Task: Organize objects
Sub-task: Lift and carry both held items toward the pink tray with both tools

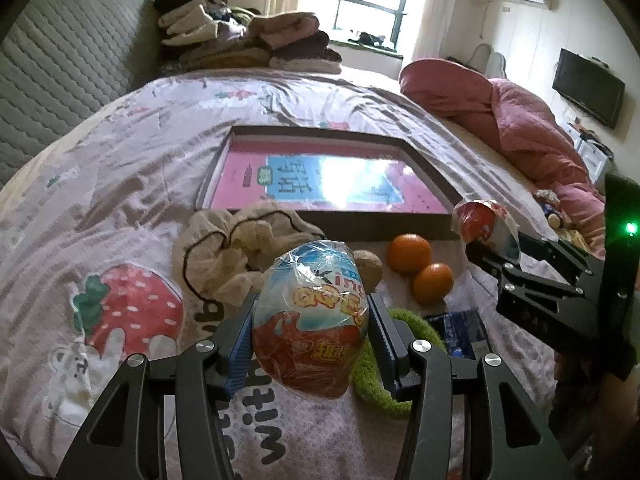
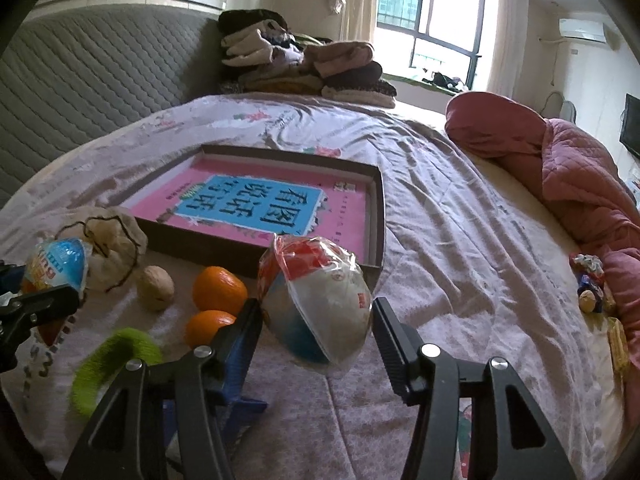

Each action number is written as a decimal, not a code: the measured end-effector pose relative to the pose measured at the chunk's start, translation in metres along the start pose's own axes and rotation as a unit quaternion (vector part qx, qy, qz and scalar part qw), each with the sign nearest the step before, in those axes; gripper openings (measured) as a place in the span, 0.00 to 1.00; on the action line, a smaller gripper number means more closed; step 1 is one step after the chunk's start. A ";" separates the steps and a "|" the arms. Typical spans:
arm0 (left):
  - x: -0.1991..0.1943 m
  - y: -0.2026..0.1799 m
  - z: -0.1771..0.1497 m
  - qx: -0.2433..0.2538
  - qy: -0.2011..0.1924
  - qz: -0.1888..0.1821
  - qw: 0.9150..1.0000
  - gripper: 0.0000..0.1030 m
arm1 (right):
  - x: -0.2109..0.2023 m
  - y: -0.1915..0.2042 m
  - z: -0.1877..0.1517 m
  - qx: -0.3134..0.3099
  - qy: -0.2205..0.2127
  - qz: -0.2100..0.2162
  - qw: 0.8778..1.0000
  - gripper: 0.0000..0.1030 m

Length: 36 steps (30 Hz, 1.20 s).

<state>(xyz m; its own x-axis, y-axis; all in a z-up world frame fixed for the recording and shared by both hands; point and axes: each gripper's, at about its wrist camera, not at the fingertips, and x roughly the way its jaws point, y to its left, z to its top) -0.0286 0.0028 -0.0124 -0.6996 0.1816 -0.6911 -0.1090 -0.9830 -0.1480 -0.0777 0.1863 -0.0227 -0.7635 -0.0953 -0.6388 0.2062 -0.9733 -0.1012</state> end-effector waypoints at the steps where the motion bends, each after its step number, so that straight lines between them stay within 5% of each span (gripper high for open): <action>1: -0.002 0.000 0.001 0.000 -0.002 0.001 1.000 0.52 | -0.002 0.001 0.001 0.000 -0.003 0.001 1.000 0.55; 36: -0.006 0.003 0.046 0.017 -0.043 0.030 0.998 0.52 | -0.030 -0.004 0.020 0.017 -0.050 0.015 0.998 0.55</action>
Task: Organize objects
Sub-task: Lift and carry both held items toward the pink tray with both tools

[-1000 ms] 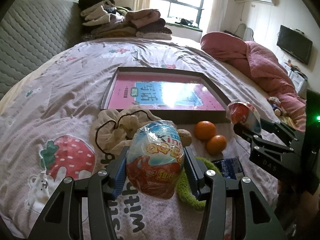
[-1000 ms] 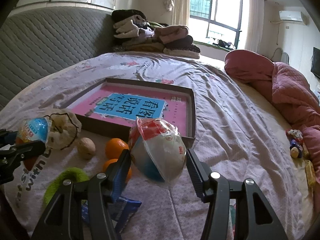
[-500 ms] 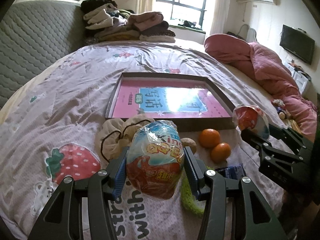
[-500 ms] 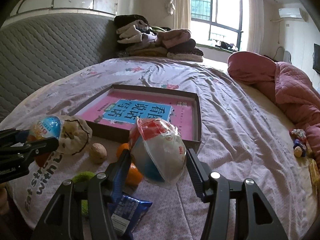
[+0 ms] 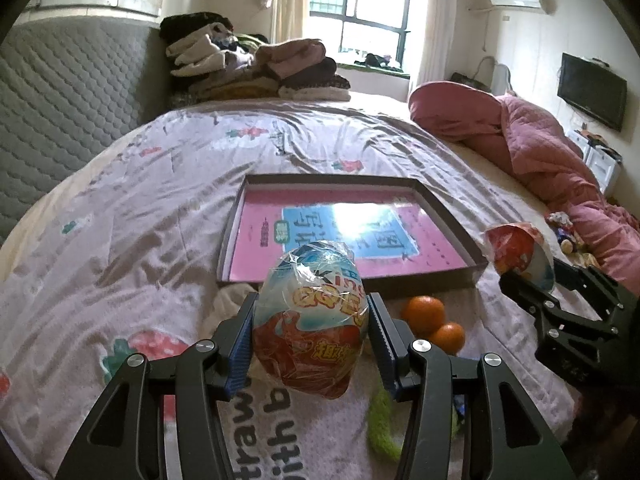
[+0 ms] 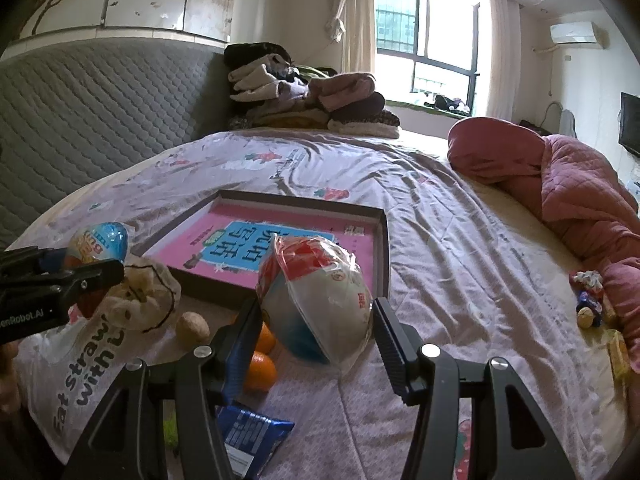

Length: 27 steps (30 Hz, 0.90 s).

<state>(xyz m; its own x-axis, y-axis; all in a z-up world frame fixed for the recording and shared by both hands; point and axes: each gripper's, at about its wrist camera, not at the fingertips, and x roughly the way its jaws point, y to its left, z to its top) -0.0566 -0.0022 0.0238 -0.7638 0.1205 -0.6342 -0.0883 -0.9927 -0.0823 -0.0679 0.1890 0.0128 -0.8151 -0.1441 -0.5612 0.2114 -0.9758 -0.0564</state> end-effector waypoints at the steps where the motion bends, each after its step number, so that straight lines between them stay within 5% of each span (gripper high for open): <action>1: 0.001 0.001 0.003 0.002 -0.003 0.002 1.000 0.52 | 0.000 -0.001 0.002 0.001 -0.001 -0.001 1.000 0.55; 27: 0.036 0.029 0.051 0.021 -0.023 0.036 0.999 0.52 | 0.024 -0.017 0.045 -0.013 -0.030 -0.030 0.999 0.55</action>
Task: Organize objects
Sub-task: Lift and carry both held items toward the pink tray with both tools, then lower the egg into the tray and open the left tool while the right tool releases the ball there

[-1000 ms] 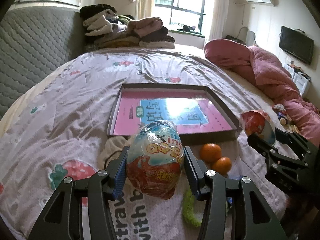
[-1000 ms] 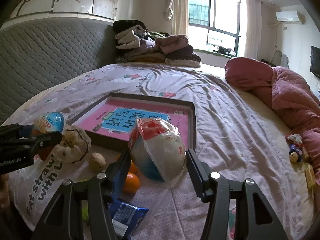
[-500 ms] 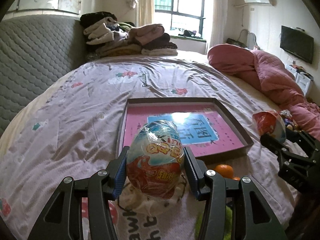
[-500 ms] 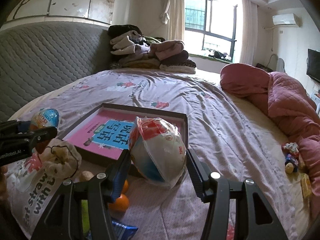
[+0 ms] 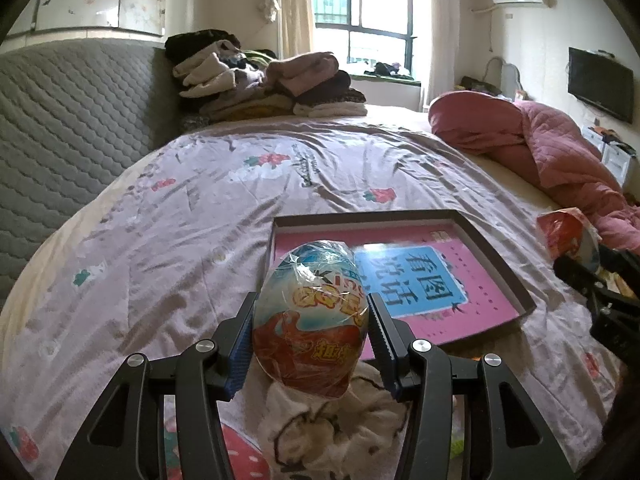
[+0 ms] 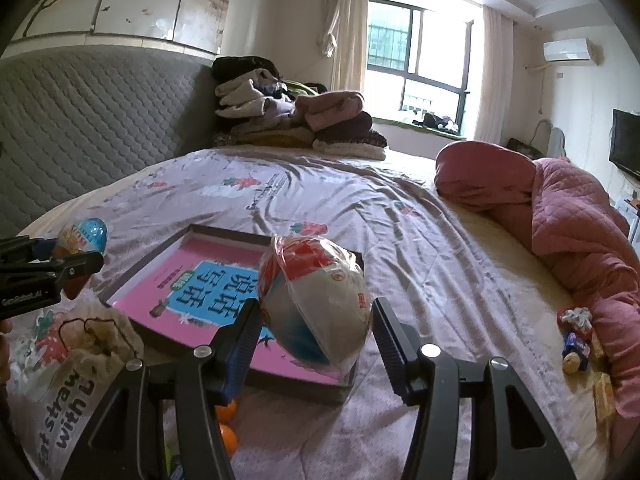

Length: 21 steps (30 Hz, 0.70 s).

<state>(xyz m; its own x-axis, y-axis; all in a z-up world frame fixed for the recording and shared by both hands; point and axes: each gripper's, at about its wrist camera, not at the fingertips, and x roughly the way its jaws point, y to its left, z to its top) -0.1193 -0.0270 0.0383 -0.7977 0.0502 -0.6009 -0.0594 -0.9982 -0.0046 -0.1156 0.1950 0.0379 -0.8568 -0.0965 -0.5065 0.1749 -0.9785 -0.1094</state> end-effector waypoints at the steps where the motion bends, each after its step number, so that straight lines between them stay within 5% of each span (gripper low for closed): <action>1: 0.002 0.001 0.002 0.002 0.000 0.001 1.000 0.52 | 0.001 0.000 0.002 -0.001 -0.002 -0.002 1.000 0.55; 21: 0.039 -0.003 0.022 0.021 0.007 0.000 1.000 0.52 | 0.031 -0.003 0.018 -0.021 -0.004 -0.011 1.000 0.55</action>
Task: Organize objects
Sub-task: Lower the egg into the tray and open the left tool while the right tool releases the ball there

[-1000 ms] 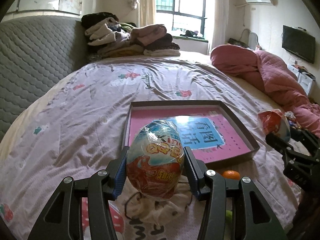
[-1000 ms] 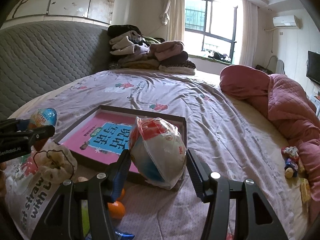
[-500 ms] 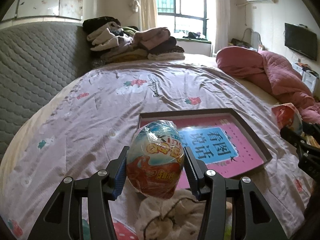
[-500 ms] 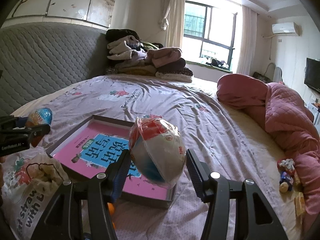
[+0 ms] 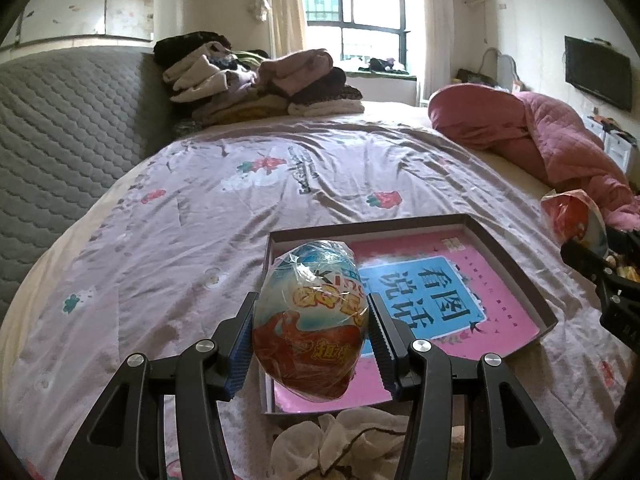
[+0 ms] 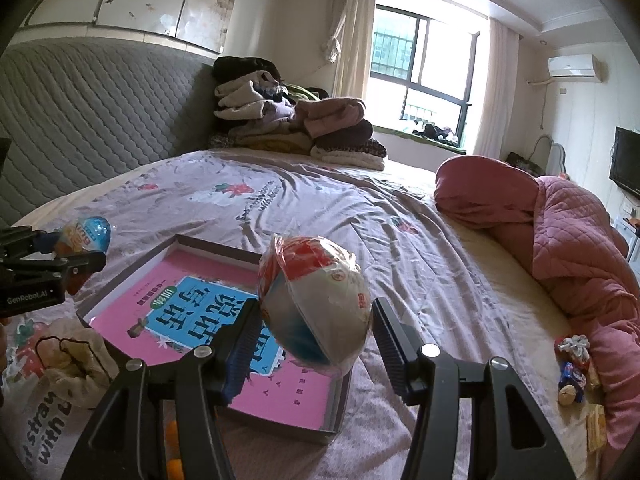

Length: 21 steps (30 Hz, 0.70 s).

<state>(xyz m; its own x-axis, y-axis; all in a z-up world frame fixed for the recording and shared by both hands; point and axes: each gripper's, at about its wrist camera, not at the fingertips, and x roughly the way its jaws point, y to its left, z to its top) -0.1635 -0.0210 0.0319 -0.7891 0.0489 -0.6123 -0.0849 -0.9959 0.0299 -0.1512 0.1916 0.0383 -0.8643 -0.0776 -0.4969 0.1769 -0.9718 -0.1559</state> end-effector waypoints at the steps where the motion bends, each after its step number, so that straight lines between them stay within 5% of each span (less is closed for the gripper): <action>1: 0.003 0.000 0.000 0.000 0.001 0.001 1.000 0.52 | 0.002 0.000 0.000 0.001 0.002 0.000 1.000 0.55; 21: 0.060 0.012 -0.009 -0.012 0.067 -0.021 0.997 0.52 | 0.049 -0.007 -0.022 0.010 0.068 0.004 0.998 0.55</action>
<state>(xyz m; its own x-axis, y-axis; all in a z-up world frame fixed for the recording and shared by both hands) -0.2066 -0.0305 -0.0117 -0.6962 0.0814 -0.7132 -0.0997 -0.9949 -0.0163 -0.1849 0.1996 -0.0036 -0.7912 -0.0565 -0.6089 0.1731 -0.9757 -0.1343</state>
